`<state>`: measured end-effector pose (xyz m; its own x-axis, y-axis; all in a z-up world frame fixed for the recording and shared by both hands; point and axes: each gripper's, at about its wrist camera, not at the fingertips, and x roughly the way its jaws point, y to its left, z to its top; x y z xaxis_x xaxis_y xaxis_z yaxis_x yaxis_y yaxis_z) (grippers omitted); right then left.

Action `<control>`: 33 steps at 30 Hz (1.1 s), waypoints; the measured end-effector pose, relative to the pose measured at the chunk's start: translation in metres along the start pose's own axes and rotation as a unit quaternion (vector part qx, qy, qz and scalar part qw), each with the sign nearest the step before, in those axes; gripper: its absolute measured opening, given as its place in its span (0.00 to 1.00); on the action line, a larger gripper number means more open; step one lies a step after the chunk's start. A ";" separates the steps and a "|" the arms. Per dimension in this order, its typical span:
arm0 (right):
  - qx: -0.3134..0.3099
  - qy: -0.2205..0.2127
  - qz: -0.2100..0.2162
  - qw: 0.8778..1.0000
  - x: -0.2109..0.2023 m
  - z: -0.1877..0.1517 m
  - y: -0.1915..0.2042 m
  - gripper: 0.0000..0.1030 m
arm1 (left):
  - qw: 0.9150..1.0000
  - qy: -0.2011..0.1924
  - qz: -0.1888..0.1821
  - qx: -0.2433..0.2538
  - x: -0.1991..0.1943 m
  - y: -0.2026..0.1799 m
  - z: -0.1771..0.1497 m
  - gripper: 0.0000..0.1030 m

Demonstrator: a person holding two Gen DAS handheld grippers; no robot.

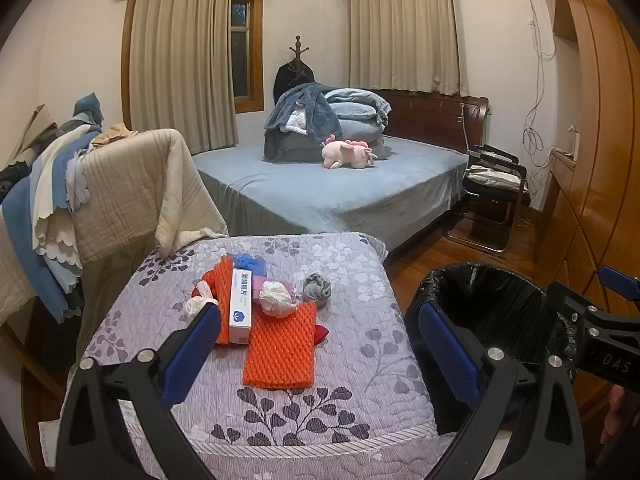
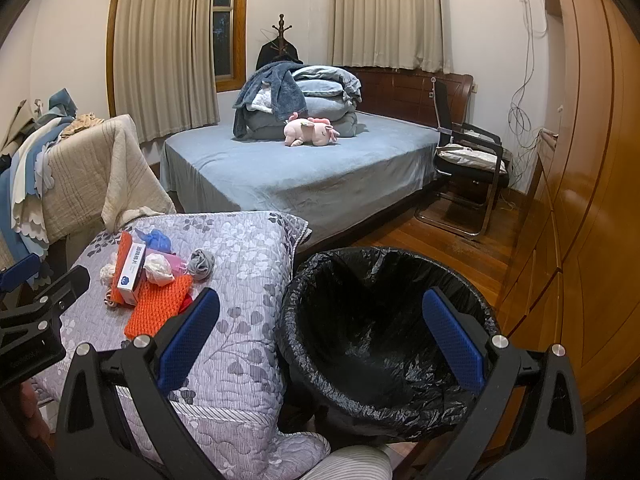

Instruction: Collect trash

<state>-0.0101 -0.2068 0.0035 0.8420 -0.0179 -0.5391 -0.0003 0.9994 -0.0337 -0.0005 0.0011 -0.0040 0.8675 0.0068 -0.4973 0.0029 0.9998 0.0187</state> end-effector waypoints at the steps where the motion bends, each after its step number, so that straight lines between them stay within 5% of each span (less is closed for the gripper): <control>1: 0.000 0.000 0.000 1.000 0.000 0.000 0.000 0.96 | 1.000 0.000 0.000 0.000 0.000 0.000 0.000 0.94; 33: 0.000 0.001 0.000 1.000 0.001 0.001 0.001 0.96 | 1.000 0.007 0.002 -0.006 0.006 0.005 -0.017 0.94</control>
<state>-0.0087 -0.2055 0.0037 0.8409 -0.0172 -0.5410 -0.0008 0.9995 -0.0330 -0.0039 0.0062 -0.0212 0.8605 0.0101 -0.5094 -0.0057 0.9999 0.0102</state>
